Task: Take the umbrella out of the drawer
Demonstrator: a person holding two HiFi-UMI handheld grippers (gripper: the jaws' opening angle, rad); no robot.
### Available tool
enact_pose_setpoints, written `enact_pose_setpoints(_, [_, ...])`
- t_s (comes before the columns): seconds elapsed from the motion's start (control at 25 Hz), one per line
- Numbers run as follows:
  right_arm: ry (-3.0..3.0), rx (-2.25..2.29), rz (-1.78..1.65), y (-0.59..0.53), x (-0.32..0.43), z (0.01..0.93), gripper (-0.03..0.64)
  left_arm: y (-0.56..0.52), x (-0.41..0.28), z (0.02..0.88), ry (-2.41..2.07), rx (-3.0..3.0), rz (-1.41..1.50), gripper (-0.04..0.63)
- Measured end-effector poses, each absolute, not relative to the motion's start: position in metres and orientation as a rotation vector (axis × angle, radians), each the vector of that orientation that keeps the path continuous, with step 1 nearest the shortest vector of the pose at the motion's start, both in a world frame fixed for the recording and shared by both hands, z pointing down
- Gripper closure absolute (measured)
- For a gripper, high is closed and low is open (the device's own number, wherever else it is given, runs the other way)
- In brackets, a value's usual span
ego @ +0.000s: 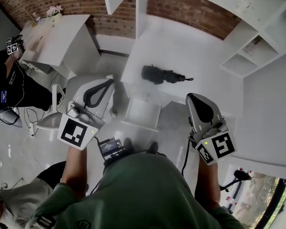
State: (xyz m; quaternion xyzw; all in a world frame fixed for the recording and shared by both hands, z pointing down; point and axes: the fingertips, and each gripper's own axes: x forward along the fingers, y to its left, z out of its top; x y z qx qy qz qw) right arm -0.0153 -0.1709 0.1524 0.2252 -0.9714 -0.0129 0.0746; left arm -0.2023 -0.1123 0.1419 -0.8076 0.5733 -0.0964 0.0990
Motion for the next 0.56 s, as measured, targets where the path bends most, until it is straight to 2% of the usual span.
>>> enact_pose_setpoints(0.56, [-2.893,0.723,-0.055,-0.124,-0.01,0.141,0.612,-0.057,-0.199,0.127,1.627,-2.402,-0.291,0.592])
